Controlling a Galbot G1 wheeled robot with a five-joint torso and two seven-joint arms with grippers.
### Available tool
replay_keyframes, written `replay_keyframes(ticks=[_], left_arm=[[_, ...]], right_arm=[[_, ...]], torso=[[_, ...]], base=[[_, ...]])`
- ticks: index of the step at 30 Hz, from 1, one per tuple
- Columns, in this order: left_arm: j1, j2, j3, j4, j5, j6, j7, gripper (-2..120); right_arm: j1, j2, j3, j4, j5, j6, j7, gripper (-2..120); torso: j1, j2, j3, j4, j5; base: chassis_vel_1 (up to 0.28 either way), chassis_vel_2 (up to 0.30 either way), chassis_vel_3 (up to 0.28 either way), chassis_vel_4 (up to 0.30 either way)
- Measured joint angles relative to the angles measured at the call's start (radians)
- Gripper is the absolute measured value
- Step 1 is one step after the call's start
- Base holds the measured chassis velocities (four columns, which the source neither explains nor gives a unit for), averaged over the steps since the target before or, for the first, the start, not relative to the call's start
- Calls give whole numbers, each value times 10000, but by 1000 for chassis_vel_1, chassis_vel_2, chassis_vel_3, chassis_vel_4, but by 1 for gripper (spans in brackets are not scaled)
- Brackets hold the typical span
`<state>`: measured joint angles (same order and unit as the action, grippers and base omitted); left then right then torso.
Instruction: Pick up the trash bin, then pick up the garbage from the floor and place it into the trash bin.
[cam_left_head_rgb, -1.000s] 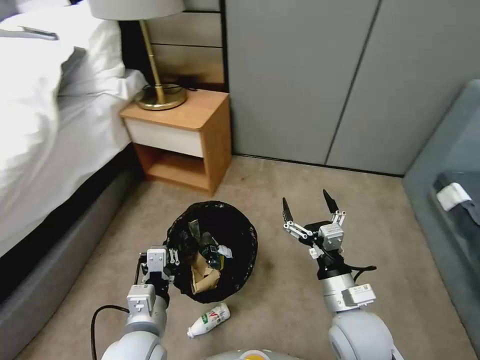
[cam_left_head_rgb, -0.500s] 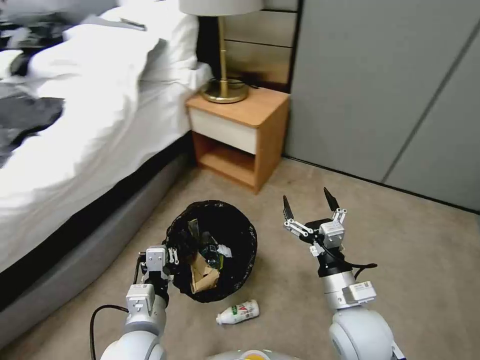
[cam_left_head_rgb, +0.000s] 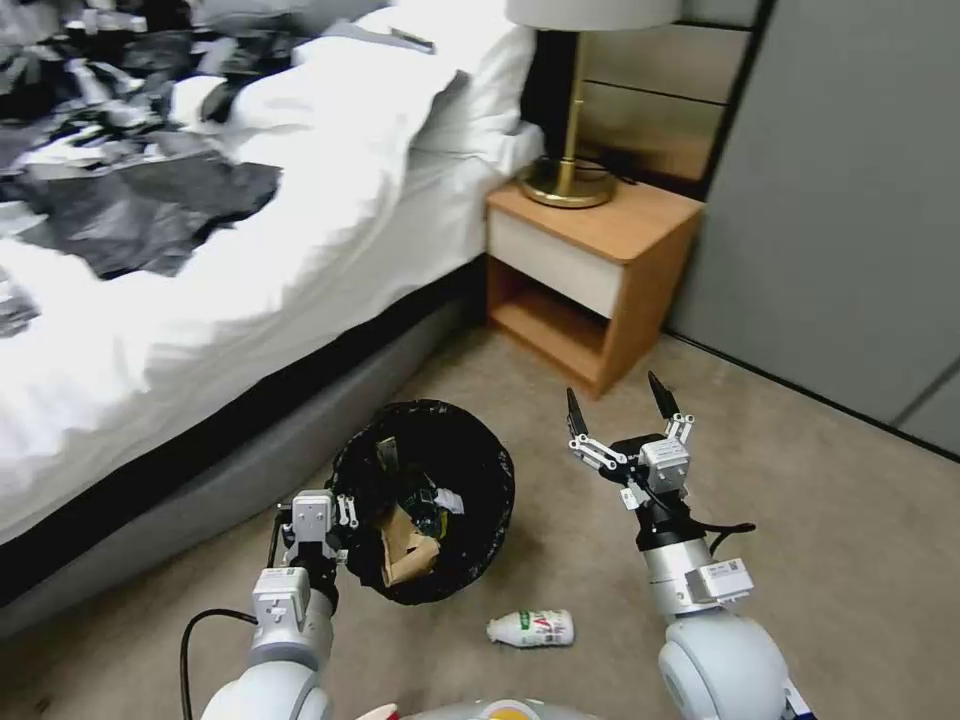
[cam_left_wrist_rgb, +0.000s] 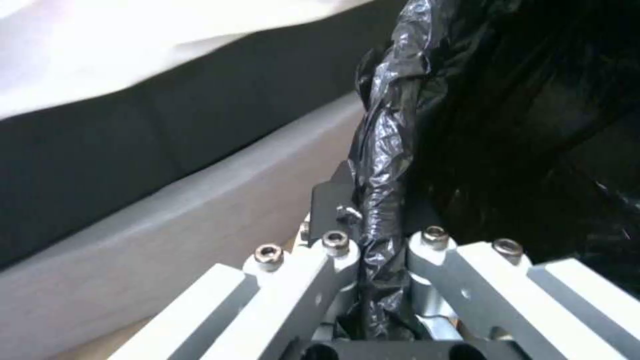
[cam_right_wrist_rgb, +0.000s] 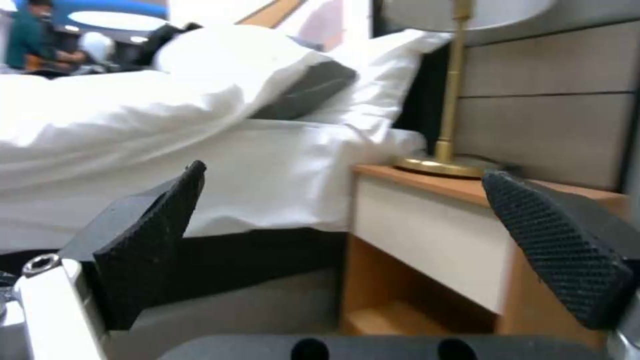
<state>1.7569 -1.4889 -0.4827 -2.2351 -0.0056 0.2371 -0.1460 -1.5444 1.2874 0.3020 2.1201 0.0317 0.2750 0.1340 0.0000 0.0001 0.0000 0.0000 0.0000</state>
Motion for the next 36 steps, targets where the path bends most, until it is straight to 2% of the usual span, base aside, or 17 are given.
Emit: replay_keyframes(ticks=[8, 12, 26, 36], left_arm=[[25, -3, 44, 25, 18, -15, -30, 1], [30, 1, 64, 24, 26, -17, -30, 1], [45, -7, 71, 13, 47, -28, -34, 1], [22, -11, 64, 12, 48, -48, -33, 1]], right_arm=[[20, 48, -19, 5, 35, 9, -4, 100], [47, 50, -4, 11, 67, 37, 15, 100], [47, 75, 26, 22, 69, 29, 33, 100], [37, 97, 102, 49, 71, 15, 41, 100]], torso=[[0, 0, 0, 2, 0], [0, 0, 0, -4, 0], [1, 0, 0, 0, 0], [1, 0, 0, 0, 3]], base=[[96, 106, 95, 101], [0, 0, 0, 0], [0, 0, 0, 0], [118, -122, -117, 124]])
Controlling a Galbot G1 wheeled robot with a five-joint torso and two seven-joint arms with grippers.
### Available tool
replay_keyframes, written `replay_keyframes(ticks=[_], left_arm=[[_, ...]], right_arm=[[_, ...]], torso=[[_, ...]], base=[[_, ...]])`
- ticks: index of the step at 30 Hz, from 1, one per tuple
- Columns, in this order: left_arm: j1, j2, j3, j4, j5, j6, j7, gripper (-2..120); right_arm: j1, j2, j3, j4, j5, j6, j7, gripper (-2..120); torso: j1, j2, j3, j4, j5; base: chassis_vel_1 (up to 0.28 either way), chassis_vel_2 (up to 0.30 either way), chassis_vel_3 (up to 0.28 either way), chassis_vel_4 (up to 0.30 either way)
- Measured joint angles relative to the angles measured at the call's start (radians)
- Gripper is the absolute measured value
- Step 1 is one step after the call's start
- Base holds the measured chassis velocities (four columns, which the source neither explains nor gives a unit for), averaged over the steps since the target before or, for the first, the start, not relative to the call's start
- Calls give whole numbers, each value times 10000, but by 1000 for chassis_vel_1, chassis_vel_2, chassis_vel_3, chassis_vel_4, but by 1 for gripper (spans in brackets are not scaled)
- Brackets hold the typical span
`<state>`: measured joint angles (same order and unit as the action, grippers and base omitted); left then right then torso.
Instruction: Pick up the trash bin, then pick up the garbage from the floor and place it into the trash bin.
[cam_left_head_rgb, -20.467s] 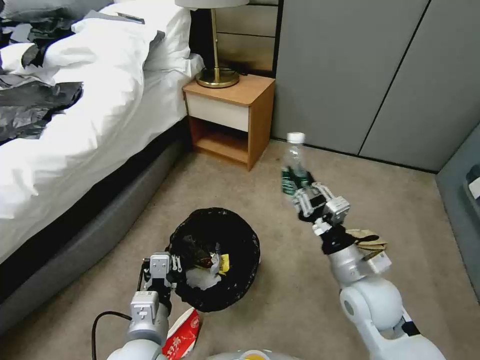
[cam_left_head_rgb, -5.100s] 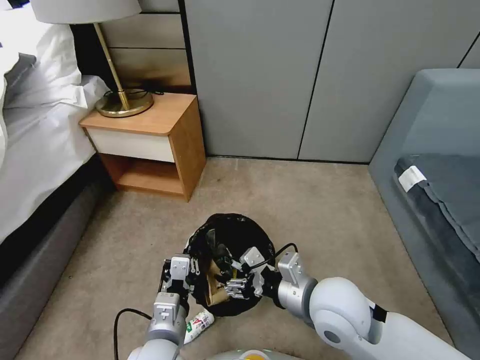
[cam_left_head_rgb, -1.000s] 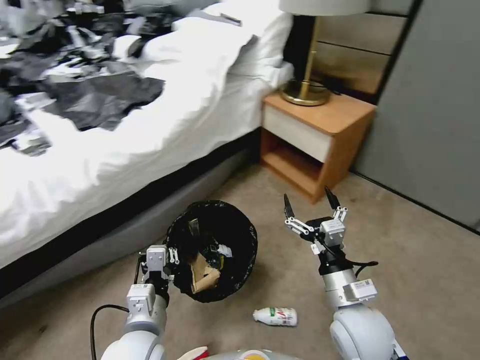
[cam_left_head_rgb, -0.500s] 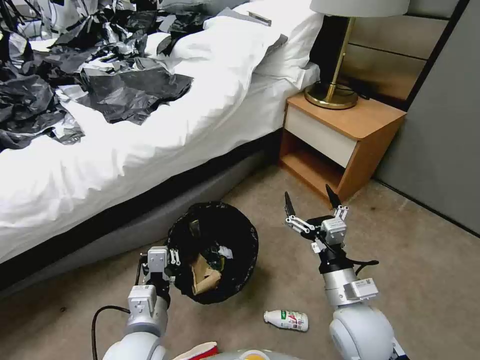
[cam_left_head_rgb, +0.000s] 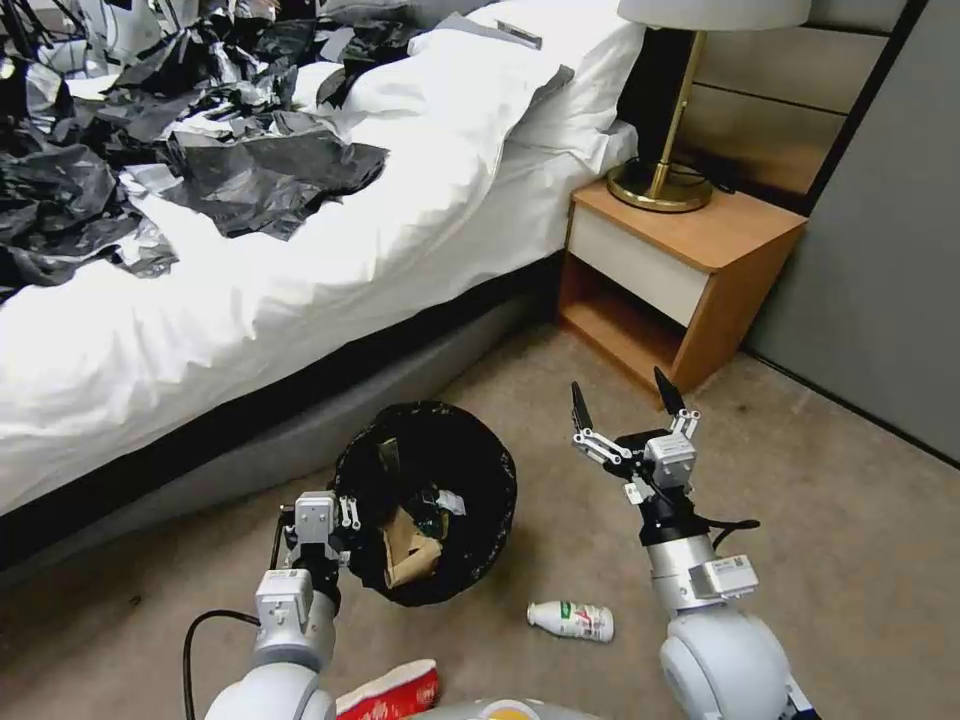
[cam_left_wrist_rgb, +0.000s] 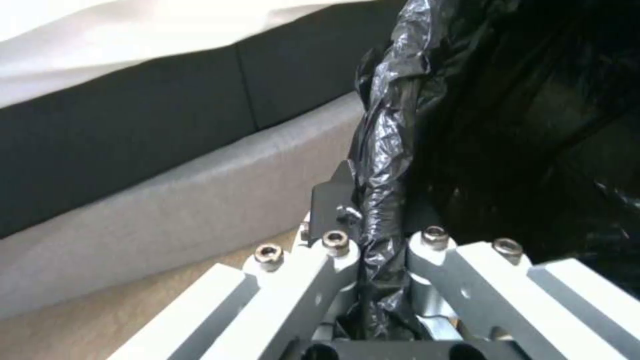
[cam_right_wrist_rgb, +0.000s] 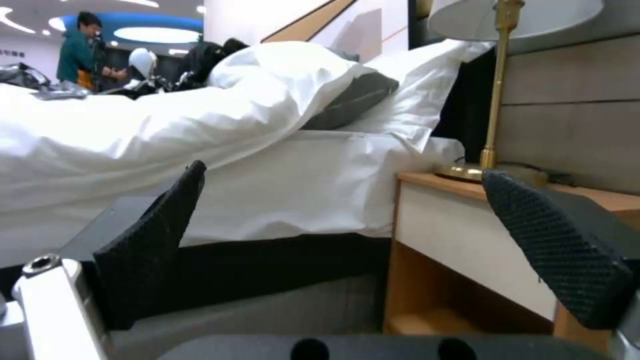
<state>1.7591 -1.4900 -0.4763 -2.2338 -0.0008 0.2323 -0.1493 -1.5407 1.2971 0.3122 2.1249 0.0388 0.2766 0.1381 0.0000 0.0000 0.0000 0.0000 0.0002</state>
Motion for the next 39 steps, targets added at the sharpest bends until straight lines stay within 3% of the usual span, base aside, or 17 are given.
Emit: replay_keyframes(ticks=[13, 30, 39], left_arm=[[-3, 1, -11, 0, -10, -6, 8, 1], [-29, 6, -44, -33, -29, -7, 8, 1], [-23, 46, -63, -87, -40, 5, 11, 1]], right_arm=[[44, 47, 36, -6, -2, 103, 0, 100], [812, -371, 410, -473, -55, 97, -287, 100], [2144, -1506, 282, -1529, 225, -375, -1309, 100]], torso=[[-2, 1, -2, 0, -3], [0, 0, 0, 0, -2], [0, 0, 1, 2, 0]], base=[[221, -216, -226, 222], [-9, 6, 12, -6], [0, 0, 0, 0]])
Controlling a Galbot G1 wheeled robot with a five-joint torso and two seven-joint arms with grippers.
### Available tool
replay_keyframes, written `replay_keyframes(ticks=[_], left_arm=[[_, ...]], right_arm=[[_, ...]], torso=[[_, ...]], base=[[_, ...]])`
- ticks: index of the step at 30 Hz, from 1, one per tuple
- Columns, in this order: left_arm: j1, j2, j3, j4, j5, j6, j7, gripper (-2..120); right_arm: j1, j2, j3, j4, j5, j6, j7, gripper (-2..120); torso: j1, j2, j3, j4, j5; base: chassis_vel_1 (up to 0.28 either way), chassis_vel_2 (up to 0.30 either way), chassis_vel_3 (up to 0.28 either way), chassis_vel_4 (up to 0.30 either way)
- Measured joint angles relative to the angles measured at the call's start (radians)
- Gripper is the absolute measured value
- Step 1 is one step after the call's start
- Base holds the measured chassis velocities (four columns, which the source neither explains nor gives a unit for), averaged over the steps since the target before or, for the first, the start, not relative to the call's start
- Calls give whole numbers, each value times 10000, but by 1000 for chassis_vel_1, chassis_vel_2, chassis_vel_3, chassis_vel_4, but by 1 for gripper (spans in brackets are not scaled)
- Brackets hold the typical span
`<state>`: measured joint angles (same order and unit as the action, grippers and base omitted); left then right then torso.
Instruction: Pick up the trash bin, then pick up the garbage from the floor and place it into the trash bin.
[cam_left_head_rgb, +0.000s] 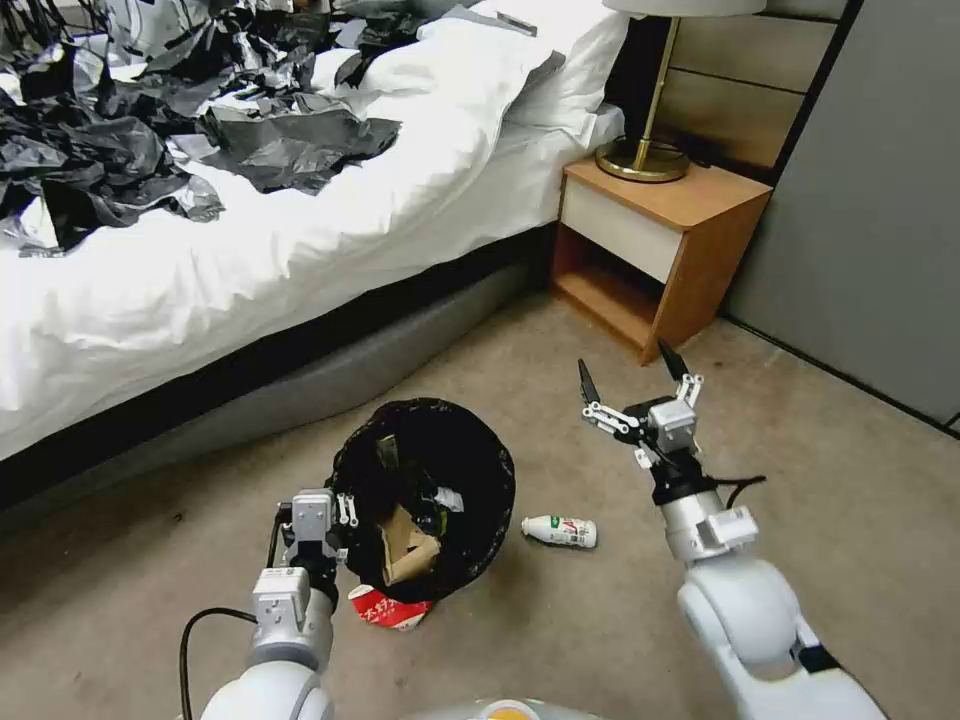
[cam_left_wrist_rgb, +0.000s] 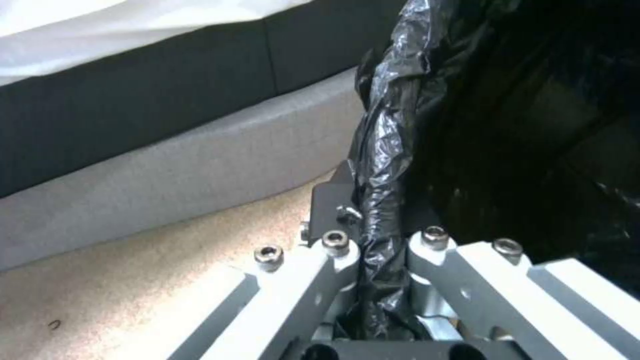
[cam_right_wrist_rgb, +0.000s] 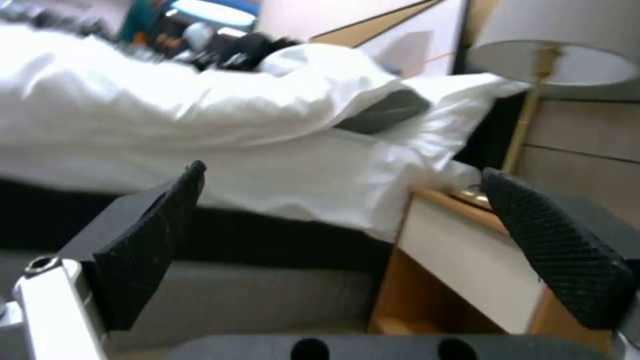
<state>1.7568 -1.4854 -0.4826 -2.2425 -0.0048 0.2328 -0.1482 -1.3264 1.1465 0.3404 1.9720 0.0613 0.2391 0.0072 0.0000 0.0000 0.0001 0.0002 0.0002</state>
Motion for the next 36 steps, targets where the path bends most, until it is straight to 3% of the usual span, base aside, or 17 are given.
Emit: replay_keyframes(ticks=[9, 15, 24, 36], left_arm=[[-37, 39, 23, 42, -12, 10, 4, 1], [-39, 23, 32, 78, -5, 11, 10, 1], [-44, 2, 65, 133, 41, 22, 9, 1], [-75, -4, 89, 223, 71, 30, 5, 1]], right_arm=[[1039, -1603, -1020, -1415, 342, -282, -2286, 100], [1468, -1986, -1523, -2623, -254, 108, -3676, 100], [1712, -1726, -1630, -4517, -1177, 976, -5293, 100], [1822, -1143, -1382, -6070, -1320, 1582, -6722, 100]], torso=[[0, 0, 0, -2, -1], [0, -1, 0, 0, -3], [0, 0, -1, -3, -1], [0, 0, -1, -2, -3]], base=[[0, 0, 0, 0], [0, 0, 0, 0], [0, 0, 0, 0], [0, 0, 0, 0]])
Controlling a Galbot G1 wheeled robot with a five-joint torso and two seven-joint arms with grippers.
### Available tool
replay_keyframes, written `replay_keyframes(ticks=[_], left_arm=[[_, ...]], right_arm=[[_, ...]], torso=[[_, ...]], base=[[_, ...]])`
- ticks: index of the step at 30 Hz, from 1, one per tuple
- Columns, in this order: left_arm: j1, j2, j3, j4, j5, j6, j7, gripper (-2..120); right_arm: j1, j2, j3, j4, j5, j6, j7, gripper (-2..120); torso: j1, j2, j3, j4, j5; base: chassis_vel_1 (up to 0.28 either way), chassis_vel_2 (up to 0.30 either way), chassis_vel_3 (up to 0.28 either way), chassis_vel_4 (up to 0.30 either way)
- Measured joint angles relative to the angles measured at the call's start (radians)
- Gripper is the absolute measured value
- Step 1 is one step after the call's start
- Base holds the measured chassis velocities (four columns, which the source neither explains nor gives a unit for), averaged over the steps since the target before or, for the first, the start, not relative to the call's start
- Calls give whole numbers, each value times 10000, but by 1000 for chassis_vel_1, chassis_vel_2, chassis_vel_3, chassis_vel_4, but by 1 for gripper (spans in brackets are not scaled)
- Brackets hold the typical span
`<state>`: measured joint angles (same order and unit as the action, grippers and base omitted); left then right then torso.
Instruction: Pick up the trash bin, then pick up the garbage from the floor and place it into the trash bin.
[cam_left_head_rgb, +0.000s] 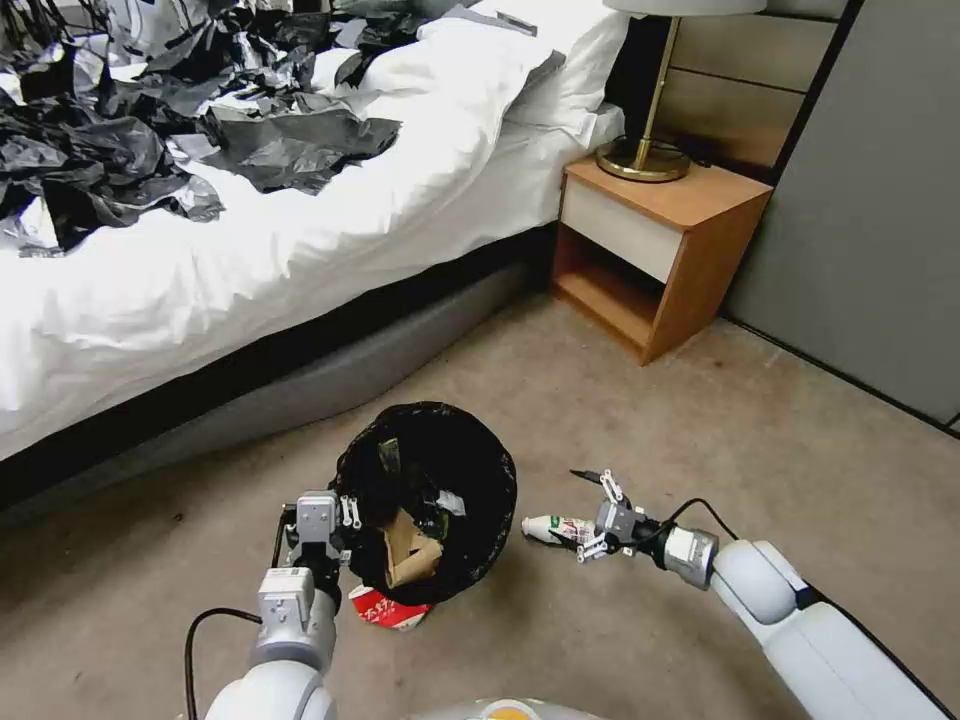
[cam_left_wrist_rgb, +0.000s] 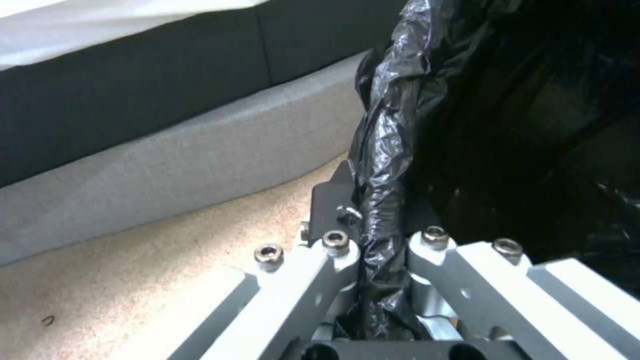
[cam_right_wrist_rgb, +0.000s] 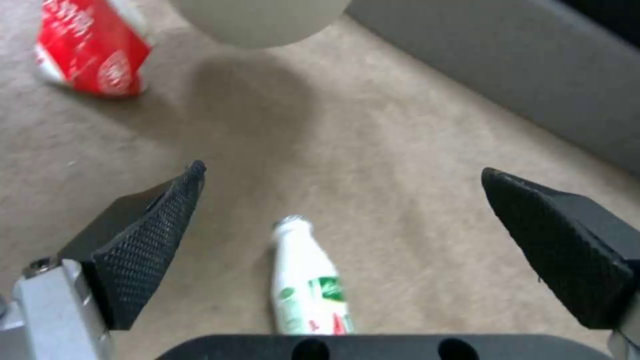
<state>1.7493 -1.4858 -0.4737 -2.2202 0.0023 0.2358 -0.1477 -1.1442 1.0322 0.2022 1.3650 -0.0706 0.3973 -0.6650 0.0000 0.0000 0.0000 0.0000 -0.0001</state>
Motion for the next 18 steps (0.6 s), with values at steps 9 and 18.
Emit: replay_keyframes(ticks=[9, 18], left_arm=[[4, -25, 18, 18, 32, 1, -5, 1], [43, -34, 19, 18, 65, -2, -6, 1]], right_arm=[[252, 546, 50, -1071, -256, 290, -247, 100], [681, 878, 178, -2381, -379, 453, -21, 100]], torso=[[1, 0, 0, 0, 2], [0, 0, 0, 0, 0]], base=[[0, 0, 0, 0], [0, 0, 0, 0]])
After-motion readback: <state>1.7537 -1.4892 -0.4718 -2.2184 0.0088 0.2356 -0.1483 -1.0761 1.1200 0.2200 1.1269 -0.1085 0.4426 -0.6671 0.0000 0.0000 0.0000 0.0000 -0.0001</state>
